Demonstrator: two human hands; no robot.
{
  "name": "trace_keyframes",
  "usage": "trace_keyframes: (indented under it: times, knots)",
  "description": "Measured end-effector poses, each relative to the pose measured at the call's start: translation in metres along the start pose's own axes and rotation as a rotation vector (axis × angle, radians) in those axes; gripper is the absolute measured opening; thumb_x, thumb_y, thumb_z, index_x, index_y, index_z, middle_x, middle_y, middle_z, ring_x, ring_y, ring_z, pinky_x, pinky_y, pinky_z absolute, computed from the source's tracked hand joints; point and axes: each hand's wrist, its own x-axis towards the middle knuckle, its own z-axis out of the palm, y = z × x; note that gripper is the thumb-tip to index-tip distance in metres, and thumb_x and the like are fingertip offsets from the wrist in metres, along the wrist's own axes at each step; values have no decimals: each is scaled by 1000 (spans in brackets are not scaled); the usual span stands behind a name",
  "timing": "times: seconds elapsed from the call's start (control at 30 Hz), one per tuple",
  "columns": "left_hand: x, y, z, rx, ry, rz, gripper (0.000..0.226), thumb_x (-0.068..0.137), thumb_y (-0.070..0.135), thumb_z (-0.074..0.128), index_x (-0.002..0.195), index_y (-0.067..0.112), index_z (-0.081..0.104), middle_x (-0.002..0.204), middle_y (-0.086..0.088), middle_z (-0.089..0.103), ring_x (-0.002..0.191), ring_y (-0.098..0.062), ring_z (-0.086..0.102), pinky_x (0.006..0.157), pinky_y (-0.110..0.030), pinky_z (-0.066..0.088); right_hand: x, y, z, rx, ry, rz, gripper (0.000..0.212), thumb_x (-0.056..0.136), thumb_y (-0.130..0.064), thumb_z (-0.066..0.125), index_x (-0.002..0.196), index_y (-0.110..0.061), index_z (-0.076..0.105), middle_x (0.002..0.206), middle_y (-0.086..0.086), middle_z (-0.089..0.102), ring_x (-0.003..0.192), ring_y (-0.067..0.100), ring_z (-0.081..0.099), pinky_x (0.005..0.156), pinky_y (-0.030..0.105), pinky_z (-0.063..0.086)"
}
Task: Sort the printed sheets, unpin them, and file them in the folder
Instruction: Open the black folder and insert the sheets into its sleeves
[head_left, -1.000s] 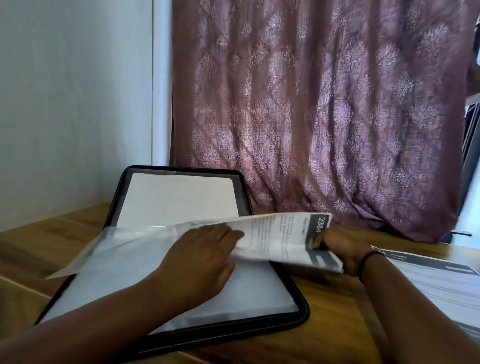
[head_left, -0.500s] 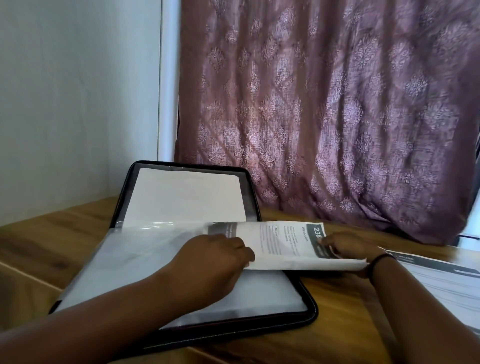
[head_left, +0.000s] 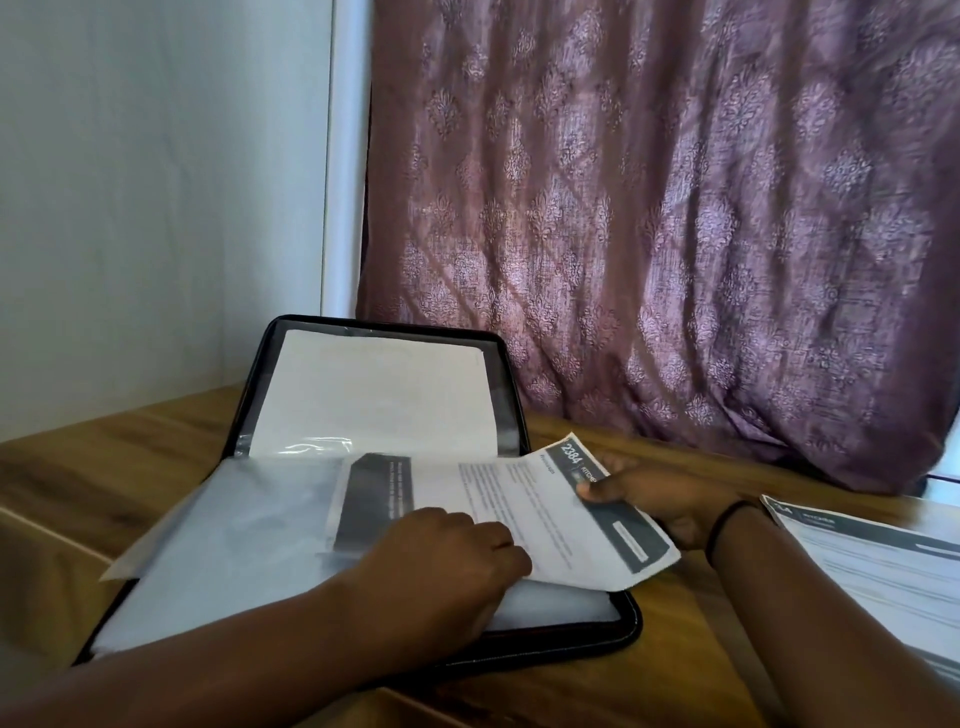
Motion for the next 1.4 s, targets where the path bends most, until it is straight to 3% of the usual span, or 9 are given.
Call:
trace_keyframes:
  times: [0.17,0.37,0.57,0.83,0.97,1.1,1.23,1.3,1.4]
  knots:
    - [-13,-8,-12,-163,-34,-151,42,79,58,47,115,38,59,107,18,67,88,-1,66,72,-19,55,2,0,-8,-305,363,47,20,79,-10,75,92,4,68,84,15,71,75,28,68,71,34,53]
    - [-33,-27,-28,-89,-301,-449,80,81,79,34,148,39,18,156,15,22,140,-8,25,115,-31,21,-4,-1,-2,-226,396,17,10,74,-1,77,82,5,73,80,19,73,78,32,69,79,41,55]
    - [-41,-16,-29,-133,-276,-462,65,90,65,38,147,37,26,150,16,35,135,-6,36,108,-23,29,-13,-14,44,-110,46,34,16,86,1,63,102,-4,66,70,7,64,41,11,51,35,19,40]
    - [-43,-16,-19,-254,-220,-432,57,90,63,38,143,41,34,146,21,41,131,-2,40,106,-21,32,-23,-20,48,-356,-113,19,23,96,-30,56,113,-21,68,72,0,59,35,5,38,34,17,26]
    - [-46,-17,-19,-289,-137,-371,50,91,48,31,141,44,37,145,24,40,132,3,37,104,-12,26,-28,-18,27,-235,-91,137,74,84,-74,33,106,-13,68,75,0,65,49,12,55,44,20,43]
    - [-52,-23,-20,-196,-84,-331,59,77,40,25,128,41,54,126,22,59,111,2,57,90,-11,43,-37,-25,11,-24,-312,132,88,75,-83,31,102,-9,71,98,11,69,67,25,69,52,29,57]
    - [-55,-30,-28,-151,-19,-353,42,79,33,41,117,38,58,108,18,68,87,-3,67,66,-20,58,-48,-34,19,-30,-454,-23,33,68,-43,83,84,-15,74,96,9,71,72,24,71,55,30,58]
    - [-60,-34,-35,-97,-8,-372,39,80,38,45,118,37,54,112,16,64,87,-6,66,65,-25,58,-49,-37,24,55,-391,-98,12,74,-19,80,81,-14,72,88,9,71,71,23,71,57,30,58]
    - [-75,-53,-44,49,15,-385,24,78,37,51,102,36,58,97,14,63,77,-9,64,60,-26,56,-46,-43,24,266,-187,-245,23,73,-23,71,89,-8,68,81,8,72,65,20,70,54,27,57]
